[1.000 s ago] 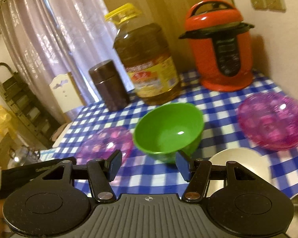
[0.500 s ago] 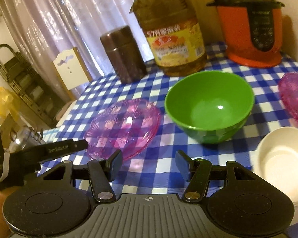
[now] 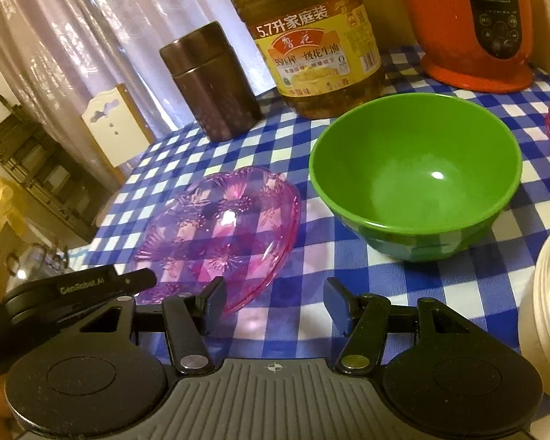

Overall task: Organize plates and bowls
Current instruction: 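Grip the rim of that pink plate with both tools, then carry the pink plate with both tools to the plate stack by the rice cooker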

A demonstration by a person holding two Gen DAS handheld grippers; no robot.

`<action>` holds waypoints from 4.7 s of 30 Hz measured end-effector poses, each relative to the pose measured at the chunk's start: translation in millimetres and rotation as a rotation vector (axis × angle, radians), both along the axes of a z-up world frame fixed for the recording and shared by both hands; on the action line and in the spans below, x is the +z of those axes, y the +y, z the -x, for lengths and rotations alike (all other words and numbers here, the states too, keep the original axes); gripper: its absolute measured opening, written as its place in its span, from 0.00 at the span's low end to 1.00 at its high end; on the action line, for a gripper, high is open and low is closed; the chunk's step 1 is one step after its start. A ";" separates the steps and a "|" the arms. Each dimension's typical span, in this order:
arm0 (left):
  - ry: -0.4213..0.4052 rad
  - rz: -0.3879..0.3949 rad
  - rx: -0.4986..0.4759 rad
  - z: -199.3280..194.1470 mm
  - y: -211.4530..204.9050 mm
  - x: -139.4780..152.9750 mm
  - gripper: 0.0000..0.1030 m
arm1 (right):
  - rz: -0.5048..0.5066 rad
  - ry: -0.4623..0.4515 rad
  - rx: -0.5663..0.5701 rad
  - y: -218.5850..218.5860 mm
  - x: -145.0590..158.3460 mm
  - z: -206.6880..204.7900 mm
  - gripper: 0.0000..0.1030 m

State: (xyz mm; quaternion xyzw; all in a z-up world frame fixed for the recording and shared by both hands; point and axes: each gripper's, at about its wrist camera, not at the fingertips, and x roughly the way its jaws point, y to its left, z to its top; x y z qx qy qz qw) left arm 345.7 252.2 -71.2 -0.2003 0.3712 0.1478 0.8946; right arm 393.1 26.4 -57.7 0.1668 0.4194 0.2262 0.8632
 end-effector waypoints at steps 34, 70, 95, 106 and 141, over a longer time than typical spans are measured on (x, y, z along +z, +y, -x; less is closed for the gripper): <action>0.009 -0.033 -0.042 28.8 -23.3 27.8 0.12 | -0.064 0.017 0.033 -1.1 11.5 6.2 0.14; -0.143 -0.038 -0.265 36.6 -149.1 86.4 0.12 | -0.076 -0.093 -0.119 -138.9 76.1 51.7 0.13; -0.135 -0.023 -0.423 -6.3 -238.8 77.6 0.12 | -0.060 -0.071 -0.291 -233.3 67.0 46.1 0.13; -0.124 -0.028 -0.482 -29.5 -267.1 66.6 0.12 | -0.050 -0.056 -0.355 -262.0 61.6 39.1 0.13; -0.094 0.003 -0.603 -86.8 -335.1 29.9 0.13 | 0.051 -0.001 -0.476 -321.1 35.5 2.4 0.13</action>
